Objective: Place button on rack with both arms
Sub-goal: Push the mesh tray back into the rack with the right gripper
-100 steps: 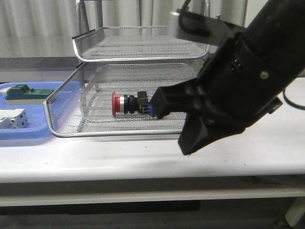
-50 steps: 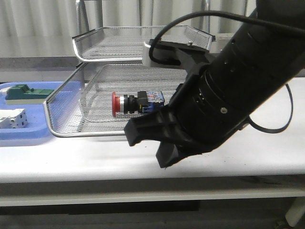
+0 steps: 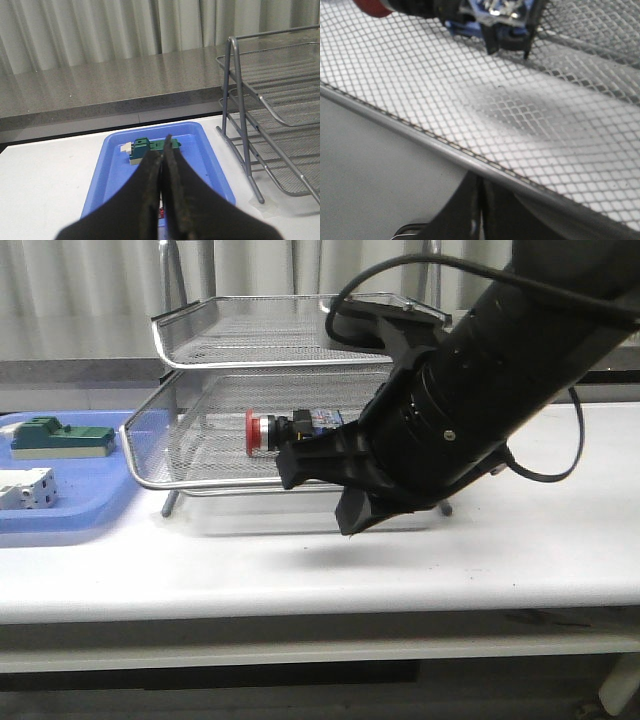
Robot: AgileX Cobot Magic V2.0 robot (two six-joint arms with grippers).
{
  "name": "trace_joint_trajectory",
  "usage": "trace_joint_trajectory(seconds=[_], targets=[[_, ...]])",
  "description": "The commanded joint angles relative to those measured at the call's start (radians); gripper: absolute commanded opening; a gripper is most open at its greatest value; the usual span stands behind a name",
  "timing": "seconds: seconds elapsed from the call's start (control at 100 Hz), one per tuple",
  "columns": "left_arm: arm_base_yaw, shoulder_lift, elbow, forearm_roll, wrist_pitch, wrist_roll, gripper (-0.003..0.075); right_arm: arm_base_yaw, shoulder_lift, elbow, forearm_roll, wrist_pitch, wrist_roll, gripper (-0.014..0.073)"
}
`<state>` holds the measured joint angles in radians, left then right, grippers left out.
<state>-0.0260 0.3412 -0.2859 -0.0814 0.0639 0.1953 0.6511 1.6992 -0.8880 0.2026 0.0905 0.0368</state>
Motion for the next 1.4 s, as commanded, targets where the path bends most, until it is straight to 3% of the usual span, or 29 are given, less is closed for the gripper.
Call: trace_joint_trajectory(seconds=[0.0,0.49,0.91,1.18,1.39], targets=[[0.002,0.007,-0.026,-0.009,-0.084,-0.009,0.0004,-0.027,-0.008,-0.075,-0.038,-0.072,-0.012,-0.0064],[0.002,0.007,-0.026,-0.009,-0.084,-0.009,0.0004,-0.118,0.127,-0.309,-0.076,-0.012,-0.012,-0.0064],[0.002,0.007,-0.026,-0.009,-0.084,-0.009,0.0004,-0.122,0.096,-0.307,-0.078,0.141,-0.012,-0.0064],[0.002,0.007,-0.026,-0.009,-0.084,-0.009,0.0004,-0.136,-0.014,-0.301,-0.108,0.225,-0.012,-0.0064],[0.002,0.007,-0.026,-0.009,-0.084,-0.009,0.0004,-0.209,-0.154,-0.216,-0.125,0.223,-0.012,-0.0064]])
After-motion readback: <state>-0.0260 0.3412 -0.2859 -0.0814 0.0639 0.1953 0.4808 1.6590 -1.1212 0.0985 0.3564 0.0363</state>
